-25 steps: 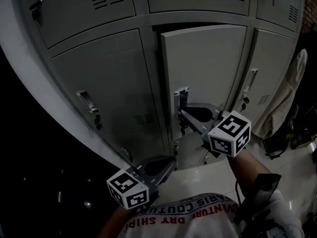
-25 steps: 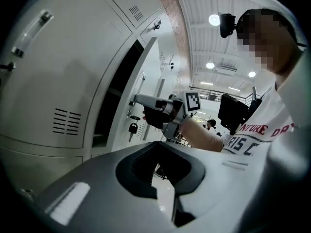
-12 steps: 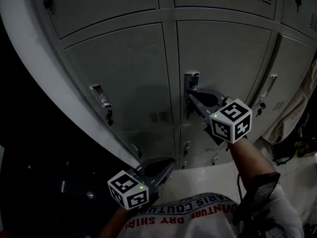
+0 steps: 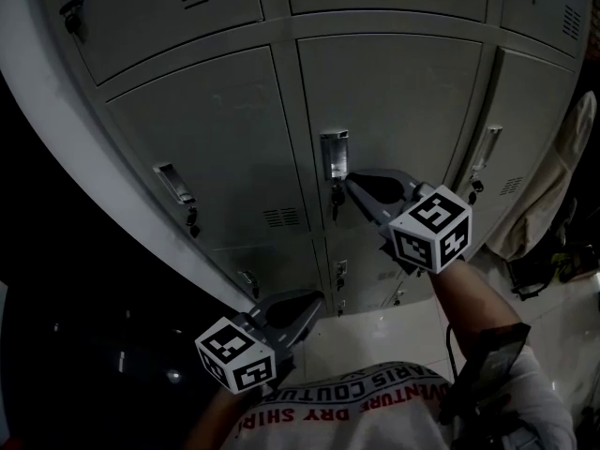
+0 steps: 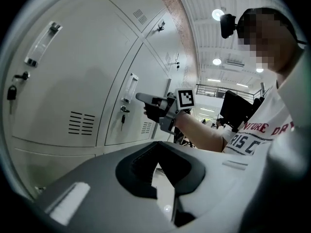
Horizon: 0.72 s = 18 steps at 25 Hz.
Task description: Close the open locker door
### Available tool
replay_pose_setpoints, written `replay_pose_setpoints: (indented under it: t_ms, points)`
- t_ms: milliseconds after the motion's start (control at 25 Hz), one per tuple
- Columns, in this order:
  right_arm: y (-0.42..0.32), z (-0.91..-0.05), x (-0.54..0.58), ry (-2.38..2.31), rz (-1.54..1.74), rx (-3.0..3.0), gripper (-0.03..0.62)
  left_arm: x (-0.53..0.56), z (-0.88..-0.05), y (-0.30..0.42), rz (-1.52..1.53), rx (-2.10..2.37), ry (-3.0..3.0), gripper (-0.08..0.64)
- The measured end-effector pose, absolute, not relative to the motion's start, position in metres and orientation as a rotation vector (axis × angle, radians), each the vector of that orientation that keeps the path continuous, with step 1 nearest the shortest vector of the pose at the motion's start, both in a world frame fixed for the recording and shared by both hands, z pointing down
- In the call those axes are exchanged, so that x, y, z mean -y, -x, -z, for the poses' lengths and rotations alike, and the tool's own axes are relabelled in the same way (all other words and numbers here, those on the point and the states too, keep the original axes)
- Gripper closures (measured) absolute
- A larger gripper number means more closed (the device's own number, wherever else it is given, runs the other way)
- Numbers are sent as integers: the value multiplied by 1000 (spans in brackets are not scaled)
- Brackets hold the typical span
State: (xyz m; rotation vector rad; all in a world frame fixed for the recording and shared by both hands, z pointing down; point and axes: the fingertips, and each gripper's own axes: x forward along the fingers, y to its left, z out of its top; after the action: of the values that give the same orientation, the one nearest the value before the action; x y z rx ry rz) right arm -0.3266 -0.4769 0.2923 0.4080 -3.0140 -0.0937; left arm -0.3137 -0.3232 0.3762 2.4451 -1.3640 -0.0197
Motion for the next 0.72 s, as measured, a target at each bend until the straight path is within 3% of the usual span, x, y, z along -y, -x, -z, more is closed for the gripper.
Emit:
replay_pose_setpoints:
  t_ms: [320,720]
  points:
    - [245,-330,376,-150,155,2876,601,287,-341,297,70,1439,-2483,554]
    - [52,-386,168,-65,-379,2922,598,143,-375,144,105,1332,-2490,554]
